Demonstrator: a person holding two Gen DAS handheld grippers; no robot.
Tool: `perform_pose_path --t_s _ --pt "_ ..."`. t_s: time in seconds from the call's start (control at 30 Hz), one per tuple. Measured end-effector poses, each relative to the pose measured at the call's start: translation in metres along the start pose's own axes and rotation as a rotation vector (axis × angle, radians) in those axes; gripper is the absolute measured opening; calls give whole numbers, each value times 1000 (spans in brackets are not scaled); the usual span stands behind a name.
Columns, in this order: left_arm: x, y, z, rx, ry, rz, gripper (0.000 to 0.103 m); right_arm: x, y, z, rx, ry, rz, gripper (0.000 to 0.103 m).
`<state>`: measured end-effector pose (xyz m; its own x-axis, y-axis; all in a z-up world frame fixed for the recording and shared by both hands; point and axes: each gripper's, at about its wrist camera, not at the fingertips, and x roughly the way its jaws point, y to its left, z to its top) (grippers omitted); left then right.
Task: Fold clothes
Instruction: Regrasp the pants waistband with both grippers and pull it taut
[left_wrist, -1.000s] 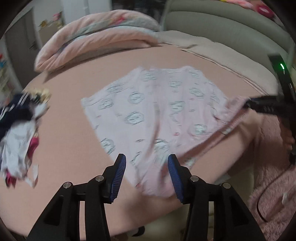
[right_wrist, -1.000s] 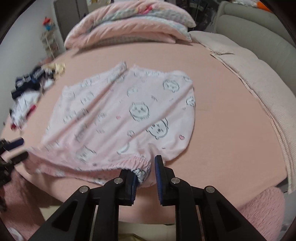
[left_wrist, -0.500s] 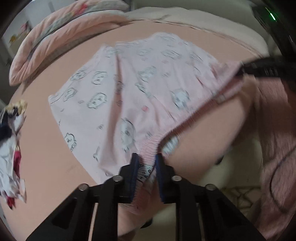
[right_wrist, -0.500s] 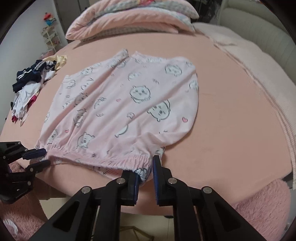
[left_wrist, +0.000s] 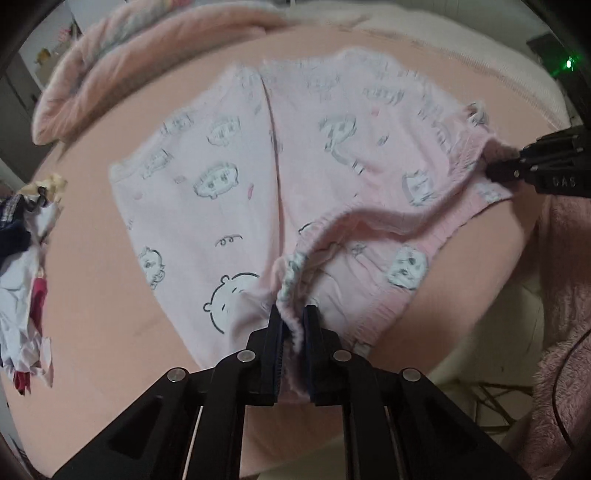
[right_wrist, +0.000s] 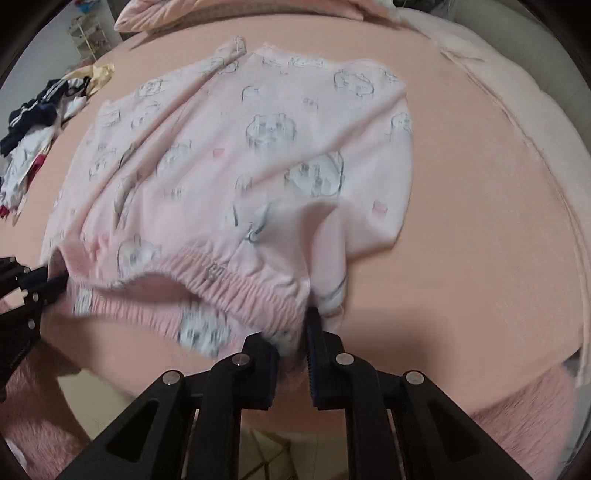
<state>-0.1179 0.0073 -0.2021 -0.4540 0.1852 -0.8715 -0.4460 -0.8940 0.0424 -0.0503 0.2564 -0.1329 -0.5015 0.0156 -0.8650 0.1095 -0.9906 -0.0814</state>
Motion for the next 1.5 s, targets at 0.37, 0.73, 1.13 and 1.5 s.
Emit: perform_pose_path --t_s 0.37,0.73,1.13,1.5 --pt "-12 19 -6 -88 -36 -140 12 -24 10 -21 -84 67 53 22" --pt "20 -1 10 73 36 22 12 22 43 -16 -338 80 -33 10" --pt "-23 17 27 -11 -79 14 7 -27 4 8 -131 -75 92 1" --pt "11 13 1 -3 5 125 8 22 29 -39 -265 82 82 32"
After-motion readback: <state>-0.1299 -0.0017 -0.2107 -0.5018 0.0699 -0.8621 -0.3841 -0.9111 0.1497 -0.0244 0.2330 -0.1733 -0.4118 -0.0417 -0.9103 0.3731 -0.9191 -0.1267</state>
